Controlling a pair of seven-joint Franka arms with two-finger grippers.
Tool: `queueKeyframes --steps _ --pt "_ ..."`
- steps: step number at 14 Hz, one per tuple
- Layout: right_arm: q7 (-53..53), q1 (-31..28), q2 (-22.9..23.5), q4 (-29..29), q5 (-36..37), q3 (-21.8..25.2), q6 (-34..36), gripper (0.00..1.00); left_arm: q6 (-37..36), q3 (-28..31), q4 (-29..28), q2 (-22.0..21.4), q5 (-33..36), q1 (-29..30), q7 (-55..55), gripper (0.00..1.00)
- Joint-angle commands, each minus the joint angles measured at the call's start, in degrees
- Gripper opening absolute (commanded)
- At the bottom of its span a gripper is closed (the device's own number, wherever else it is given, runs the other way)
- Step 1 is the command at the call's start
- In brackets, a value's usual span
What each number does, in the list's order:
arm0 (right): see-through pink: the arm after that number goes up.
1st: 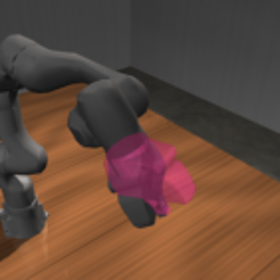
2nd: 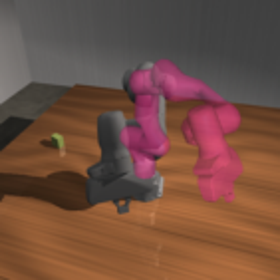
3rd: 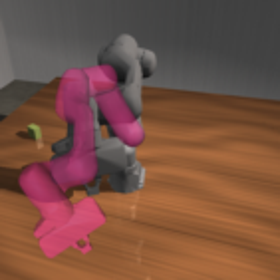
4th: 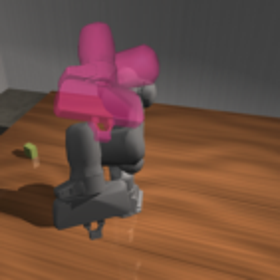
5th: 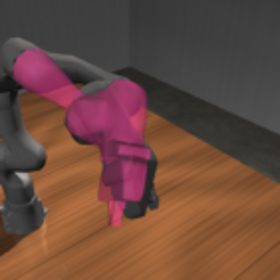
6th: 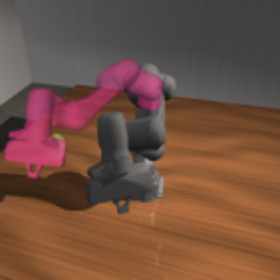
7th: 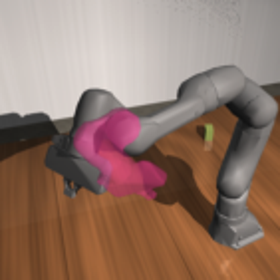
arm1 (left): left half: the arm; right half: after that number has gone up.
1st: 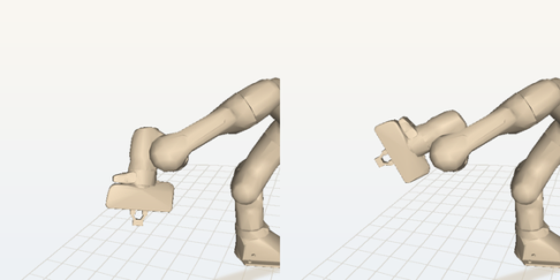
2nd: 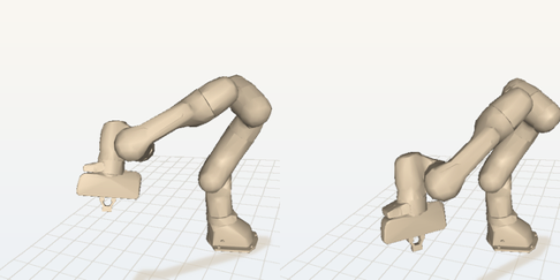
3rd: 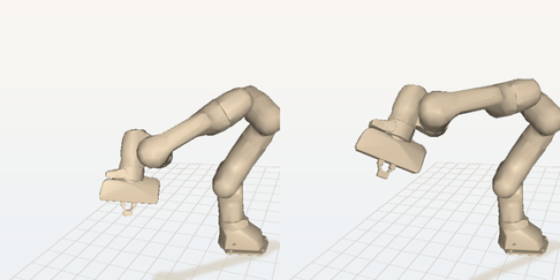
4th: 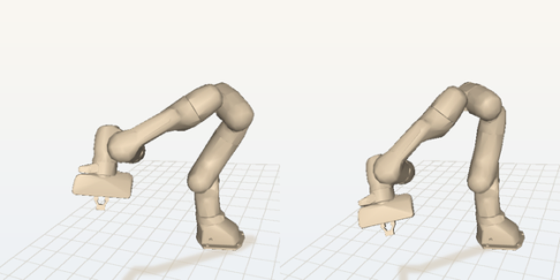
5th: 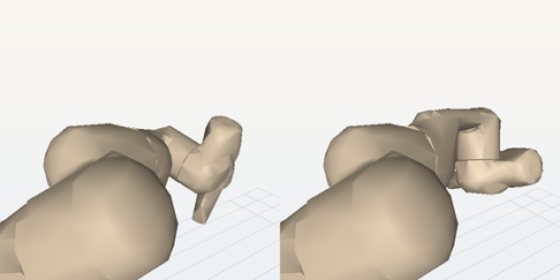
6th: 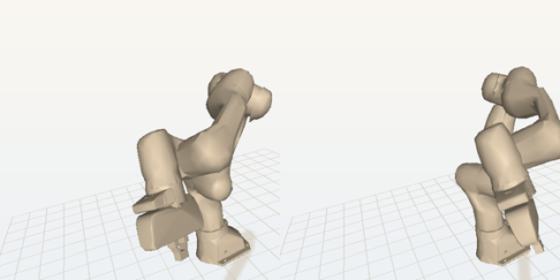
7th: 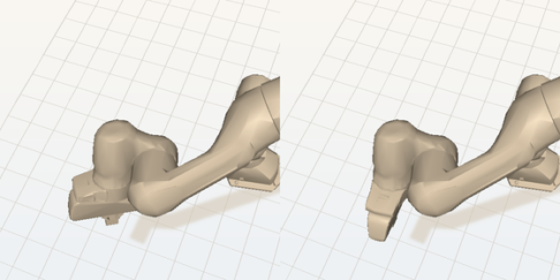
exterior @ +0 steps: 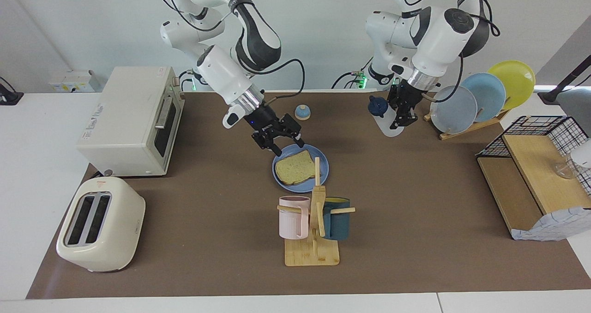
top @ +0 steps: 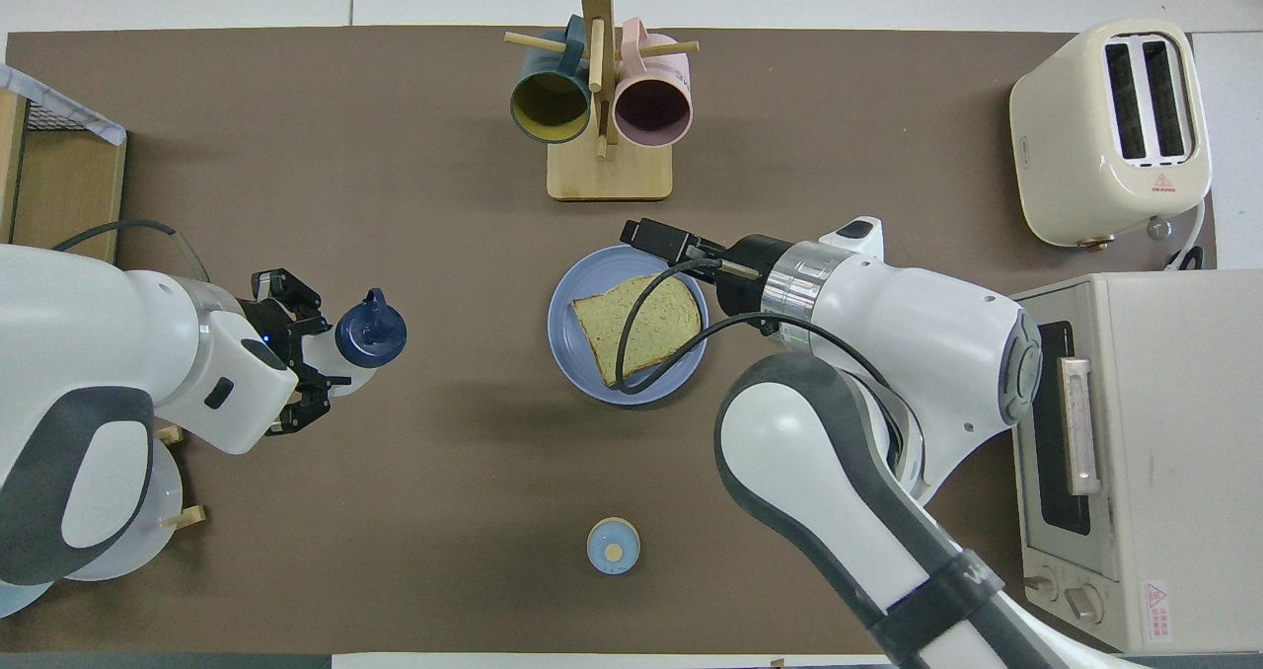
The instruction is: Put bread on plate and add seasoning
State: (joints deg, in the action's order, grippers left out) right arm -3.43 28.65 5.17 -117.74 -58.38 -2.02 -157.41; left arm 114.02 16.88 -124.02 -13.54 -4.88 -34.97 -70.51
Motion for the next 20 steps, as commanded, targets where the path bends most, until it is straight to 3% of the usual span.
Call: queueKeyframes --steps 1,6,9,12,15,20 --pt "-4.7 1.4 -0.9 2.1 -1.2 -0.4 0.2 1.00 -0.6 -1.1 -1.1 -1.9 1.1 -0.5 2.9 0.00" --pt "-16.8 4.7 -10.6 2.2 -0.8 -0.4 6.4 1.00 -0.5 -4.6 -1.1 -1.9 1.1 -0.4 6.1 0.00" --pt "-17.8 5.2 -13.0 2.2 0.1 -0.9 8.6 1.00 -0.5 -5.0 -1.1 -1.8 1.1 -0.4 6.4 0.00" --pt "-18.5 6.2 -12.8 2.3 16.1 -1.8 9.8 0.97 -0.4 -5.1 -1.1 -1.8 1.1 -0.5 7.2 0.00" --pt "-21.9 5.8 -10.0 7.3 20.5 -1.8 13.5 0.89 -0.4 -5.5 -1.1 -1.8 1.1 -0.5 7.2 0.00" --pt "-29.9 6.4 1.5 21.0 26.5 -1.8 14.9 0.88 -0.1 -6.2 -1.1 -1.8 1.1 -0.5 7.3 0.00"
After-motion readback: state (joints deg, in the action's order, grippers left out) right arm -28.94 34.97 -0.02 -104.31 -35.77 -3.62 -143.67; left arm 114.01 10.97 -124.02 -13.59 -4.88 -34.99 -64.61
